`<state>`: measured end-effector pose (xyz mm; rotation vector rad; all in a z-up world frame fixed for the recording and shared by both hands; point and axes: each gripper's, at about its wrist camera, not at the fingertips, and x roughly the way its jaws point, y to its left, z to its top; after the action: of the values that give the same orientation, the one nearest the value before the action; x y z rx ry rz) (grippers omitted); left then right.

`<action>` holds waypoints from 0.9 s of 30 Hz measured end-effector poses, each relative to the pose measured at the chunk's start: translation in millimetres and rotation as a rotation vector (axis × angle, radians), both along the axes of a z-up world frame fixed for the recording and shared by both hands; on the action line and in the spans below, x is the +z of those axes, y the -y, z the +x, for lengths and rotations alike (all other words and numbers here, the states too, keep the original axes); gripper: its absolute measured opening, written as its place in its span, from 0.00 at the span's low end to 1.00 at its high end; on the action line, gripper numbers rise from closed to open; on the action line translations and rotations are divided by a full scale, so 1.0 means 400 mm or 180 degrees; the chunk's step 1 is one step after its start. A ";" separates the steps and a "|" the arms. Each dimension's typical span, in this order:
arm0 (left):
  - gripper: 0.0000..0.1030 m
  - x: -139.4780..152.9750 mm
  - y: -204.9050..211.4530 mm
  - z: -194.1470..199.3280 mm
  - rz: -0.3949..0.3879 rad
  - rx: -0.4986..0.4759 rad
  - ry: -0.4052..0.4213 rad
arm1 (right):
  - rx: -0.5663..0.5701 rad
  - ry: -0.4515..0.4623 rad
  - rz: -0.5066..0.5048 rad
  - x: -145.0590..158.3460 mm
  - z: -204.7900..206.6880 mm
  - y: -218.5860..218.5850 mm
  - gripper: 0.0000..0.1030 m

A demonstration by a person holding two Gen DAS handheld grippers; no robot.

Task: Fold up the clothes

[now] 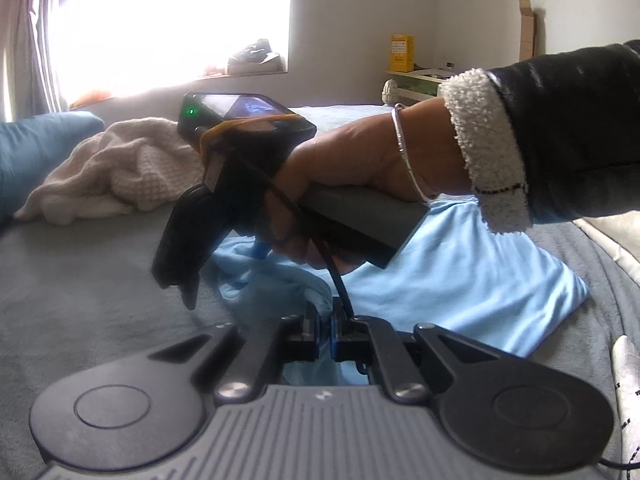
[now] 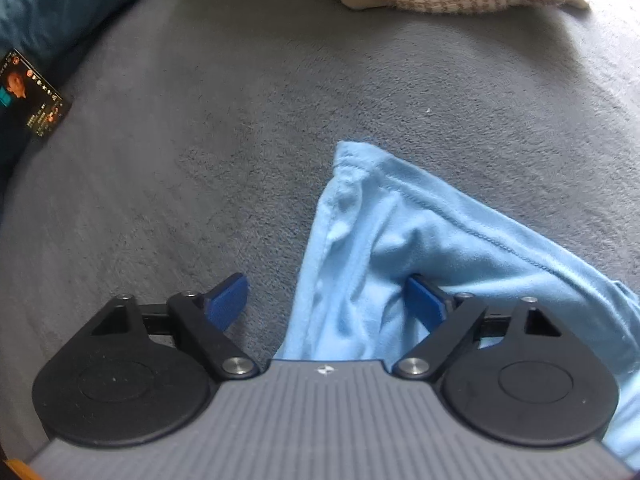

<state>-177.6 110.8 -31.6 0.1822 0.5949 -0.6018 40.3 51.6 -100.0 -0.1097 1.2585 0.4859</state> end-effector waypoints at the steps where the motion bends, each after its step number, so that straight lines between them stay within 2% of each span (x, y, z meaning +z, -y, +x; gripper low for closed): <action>1: 0.05 0.001 0.000 0.000 -0.0002 -0.0009 0.0006 | -0.0007 0.0018 -0.0024 0.002 -0.002 0.004 0.71; 5: 0.05 0.008 0.007 0.001 -0.0011 -0.0025 0.0049 | 0.0034 0.0073 -0.0113 0.008 -0.005 0.020 0.51; 14: 0.05 0.021 -0.001 -0.004 -0.0043 -0.0029 0.0102 | -0.0093 0.0111 0.0065 0.027 -0.006 0.088 0.17; 20: 0.05 0.028 0.000 -0.003 -0.0106 -0.0072 0.0115 | -0.0178 0.0136 0.0183 0.039 -0.007 0.133 0.07; 27: 0.05 0.053 0.015 0.011 -0.0291 -0.0192 0.0051 | -0.0274 0.0209 0.0402 0.070 -0.006 0.192 0.04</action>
<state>-173.1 104.6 -10.2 0.1194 0.5467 -0.6840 37.8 -25.0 -72.1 0.0349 1.1604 0.4823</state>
